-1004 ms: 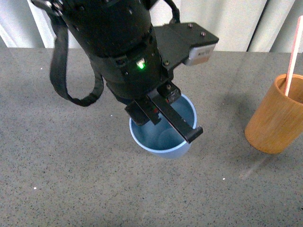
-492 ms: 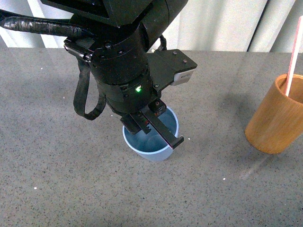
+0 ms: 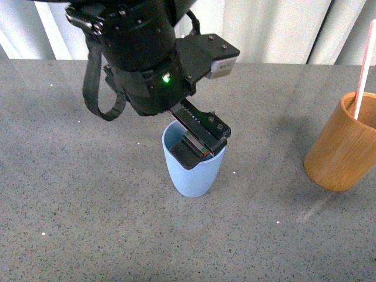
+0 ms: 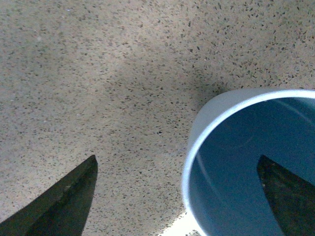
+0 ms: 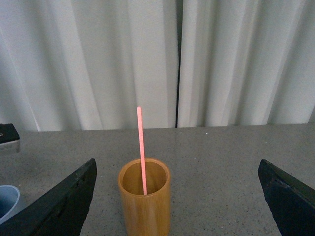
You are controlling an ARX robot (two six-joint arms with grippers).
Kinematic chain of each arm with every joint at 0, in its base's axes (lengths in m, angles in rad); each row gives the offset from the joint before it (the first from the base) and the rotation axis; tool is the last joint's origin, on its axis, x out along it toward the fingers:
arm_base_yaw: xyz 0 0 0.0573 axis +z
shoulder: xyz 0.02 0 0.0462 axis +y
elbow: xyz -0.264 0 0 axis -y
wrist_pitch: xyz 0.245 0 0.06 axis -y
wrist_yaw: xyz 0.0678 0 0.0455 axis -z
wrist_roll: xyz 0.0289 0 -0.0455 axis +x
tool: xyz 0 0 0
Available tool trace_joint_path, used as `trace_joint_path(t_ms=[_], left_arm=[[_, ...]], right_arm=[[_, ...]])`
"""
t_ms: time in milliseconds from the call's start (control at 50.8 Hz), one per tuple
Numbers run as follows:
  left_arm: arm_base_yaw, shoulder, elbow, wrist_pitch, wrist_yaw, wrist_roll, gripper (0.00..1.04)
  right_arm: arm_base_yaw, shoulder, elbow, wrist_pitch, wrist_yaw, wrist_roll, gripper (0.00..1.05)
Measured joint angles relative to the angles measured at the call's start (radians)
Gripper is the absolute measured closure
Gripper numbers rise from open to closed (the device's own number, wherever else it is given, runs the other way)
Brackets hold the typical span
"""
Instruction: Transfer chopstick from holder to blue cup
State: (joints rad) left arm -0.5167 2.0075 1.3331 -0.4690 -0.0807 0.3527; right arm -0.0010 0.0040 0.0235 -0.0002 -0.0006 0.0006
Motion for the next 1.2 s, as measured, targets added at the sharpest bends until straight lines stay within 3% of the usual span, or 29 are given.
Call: trace_joint_path(t_ms=[98,217,335,414,551,591,611,650,689,827,1063,1201], left_arm=[[0.032,-0.048,0.0,-0.009,0.034,0.0,0.08],[0.091,-0.163,-0.034,0.002,0.164,-0.029,0.07],[0.175,-0.322,-0.163,0.188,0.331,-0.147,0.07],[0.233,-0.439,-0.3,0.436,0.315,-0.246,0.07],[0.252,-0.477,-0.324,0.498,0.309,-0.294,0.07],[0.235,-0.473,-0.383,0.64,0.172,-0.313,0.13],[0.231,-0.473,-0.443,0.786,0.058,-0.321,0.18],[0.23,-0.486,-0.552,0.999,-0.079,-0.33,0.27],[0.238,-0.509,-0.633,1.13,-0.137,-0.333,0.34],[0.289,-0.62,-0.792,1.318,-0.14,-0.341,0.56],[0.362,-0.79,-1.018,1.353,-0.062,-0.352,1.02],[0.404,-0.911,-1.116,1.344,-0.031,-0.355,1.01]], right_arm=[[0.0,0.0,0.0,0.0,0.0,0.0,0.1],[0.0,0.0,0.0,0.0,0.0,0.0,0.1],[0.0,0.0,0.0,0.0,0.0,0.0,0.1],[0.0,0.0,0.0,0.0,0.0,0.0,0.1],[0.0,0.0,0.0,0.0,0.0,0.0,0.1],[0.0,0.0,0.0,0.0,0.0,0.0,0.1],[0.0,0.0,0.0,0.0,0.0,0.0,0.1],[0.0,0.0,0.0,0.0,0.0,0.0,0.1],[0.0,0.0,0.0,0.0,0.002,0.0,0.1],[0.0,0.0,0.0,0.0,0.003,0.0,0.1],[0.0,0.0,0.0,0.0,0.0,0.0,0.1],[0.0,0.0,0.0,0.0,0.0,0.0,0.1]])
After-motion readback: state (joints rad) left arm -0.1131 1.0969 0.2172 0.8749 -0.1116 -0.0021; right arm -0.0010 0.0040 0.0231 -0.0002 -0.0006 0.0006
